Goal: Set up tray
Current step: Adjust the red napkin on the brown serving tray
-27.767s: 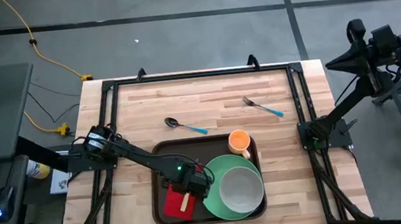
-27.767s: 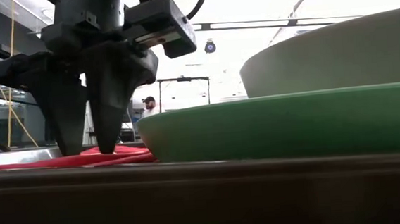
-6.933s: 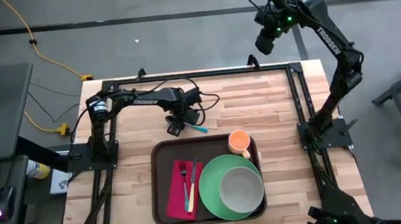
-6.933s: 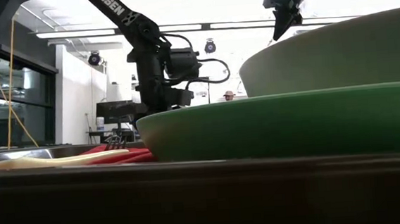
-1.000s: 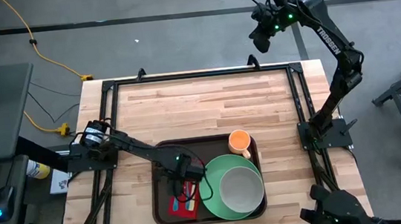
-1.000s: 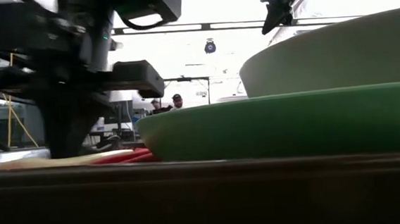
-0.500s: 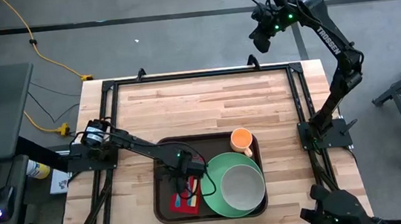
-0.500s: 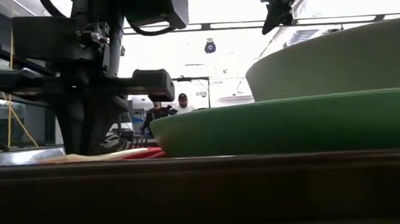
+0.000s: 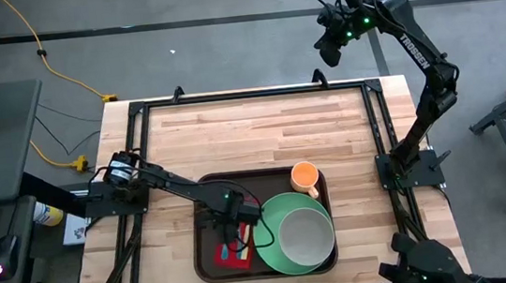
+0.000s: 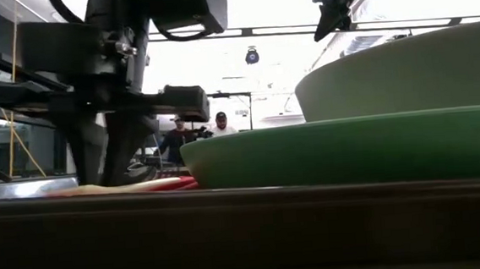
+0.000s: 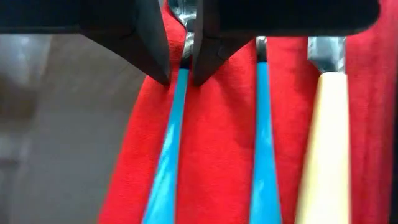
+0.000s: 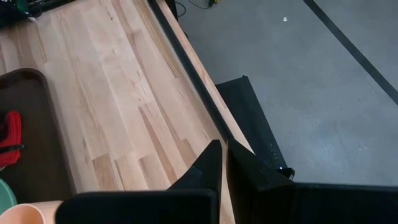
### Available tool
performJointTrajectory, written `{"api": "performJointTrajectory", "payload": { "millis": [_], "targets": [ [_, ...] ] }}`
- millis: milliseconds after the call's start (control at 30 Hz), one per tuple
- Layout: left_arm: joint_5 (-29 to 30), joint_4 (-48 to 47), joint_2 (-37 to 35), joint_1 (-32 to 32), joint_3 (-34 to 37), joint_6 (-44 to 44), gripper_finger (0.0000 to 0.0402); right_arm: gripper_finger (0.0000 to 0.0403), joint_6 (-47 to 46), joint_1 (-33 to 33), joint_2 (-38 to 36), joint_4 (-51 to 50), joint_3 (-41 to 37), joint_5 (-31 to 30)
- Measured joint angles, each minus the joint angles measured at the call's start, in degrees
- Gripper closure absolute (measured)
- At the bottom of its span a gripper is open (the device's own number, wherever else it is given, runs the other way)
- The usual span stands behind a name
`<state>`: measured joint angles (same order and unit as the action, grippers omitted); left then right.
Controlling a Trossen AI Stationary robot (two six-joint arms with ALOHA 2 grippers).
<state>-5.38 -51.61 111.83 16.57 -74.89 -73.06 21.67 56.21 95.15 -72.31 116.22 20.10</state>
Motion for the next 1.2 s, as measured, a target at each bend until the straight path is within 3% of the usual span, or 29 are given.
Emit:
{"api": "performJointTrajectory", "payload": {
  "millis": [167,433,667,800,1067,1200],
  "targets": [
    [5.8,-0.1,0.1,-0.1,-3.3,0.0,0.03,0.0403,0.0,0.0,0.0,0.2,0.0,0.0],
    [6.0,-4.6,0.0,-0.1,-6.1,0.7,0.03,0.0403,0.0,0.0,0.0,0.2,0.0,0.0],
    [11.7,-9.7,-0.1,-0.2,-7.2,9.5,0.03,0.0403,0.4,0.0,0.0,0.2,0.0,0.0],
    [12.5,-9.1,-0.1,-1.6,-7.2,22.0,0.03,0.0403,0.5,0.0,0.0,0.3,0.0,0.0],
    [12.3,-11.2,-1.0,-6.0,-7.2,58.5,0.03,0.0403,1.4,0.0,0.0,0.4,0.0,0.0],
    [10.2,-12.0,-2.5,-6.7,-7.3,74.1,0.032,0.0403,1.4,0.0,0.0,0.4,0.0,0.0]
  ]
}}
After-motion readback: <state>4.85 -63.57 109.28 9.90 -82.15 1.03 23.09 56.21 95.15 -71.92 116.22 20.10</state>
